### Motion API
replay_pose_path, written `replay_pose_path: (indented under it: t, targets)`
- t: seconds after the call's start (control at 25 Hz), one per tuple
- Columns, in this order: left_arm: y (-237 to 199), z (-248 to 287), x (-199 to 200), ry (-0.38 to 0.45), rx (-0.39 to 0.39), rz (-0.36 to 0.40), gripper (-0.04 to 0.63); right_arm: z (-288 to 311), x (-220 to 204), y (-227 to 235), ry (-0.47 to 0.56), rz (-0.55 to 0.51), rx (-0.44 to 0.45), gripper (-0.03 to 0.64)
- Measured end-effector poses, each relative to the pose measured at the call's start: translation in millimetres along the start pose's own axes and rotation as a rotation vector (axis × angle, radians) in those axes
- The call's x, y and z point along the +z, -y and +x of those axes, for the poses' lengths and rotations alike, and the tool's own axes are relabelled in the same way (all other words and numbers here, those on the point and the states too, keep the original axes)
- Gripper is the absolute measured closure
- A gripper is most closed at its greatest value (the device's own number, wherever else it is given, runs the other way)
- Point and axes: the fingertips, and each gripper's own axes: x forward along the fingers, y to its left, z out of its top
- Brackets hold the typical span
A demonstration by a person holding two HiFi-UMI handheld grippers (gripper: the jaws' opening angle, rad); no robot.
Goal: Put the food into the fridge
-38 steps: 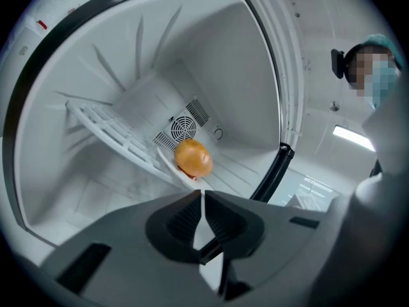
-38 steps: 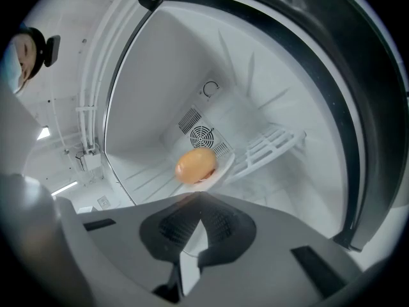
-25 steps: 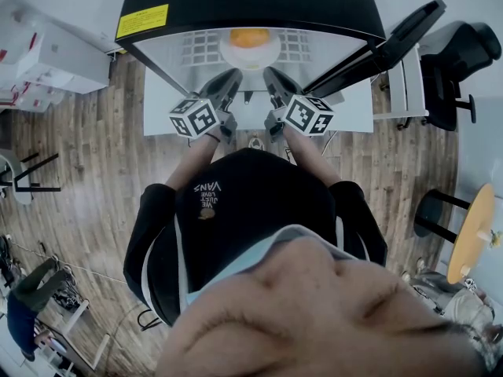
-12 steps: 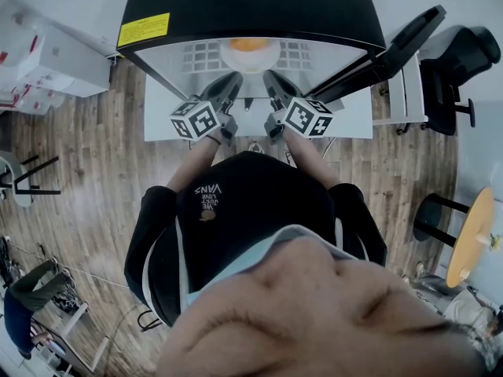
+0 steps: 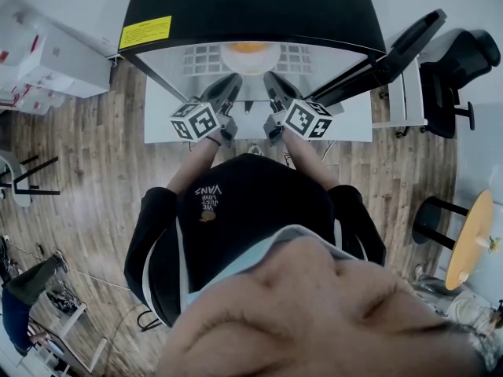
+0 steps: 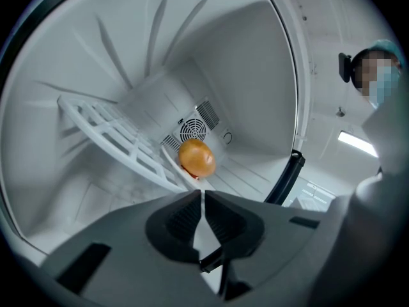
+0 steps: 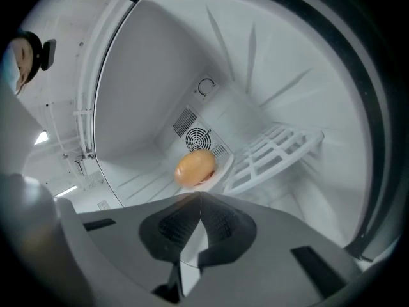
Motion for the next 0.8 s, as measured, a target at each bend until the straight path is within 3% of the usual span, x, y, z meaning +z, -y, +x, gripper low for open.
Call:
replay_pose_path:
  t: [0.8]
  targets:
    - [13, -18, -2, 0.007, 0.002, 0.102, 0.565, -15, -3, -11, 0.019, -0.083, -0.015, 0.604]
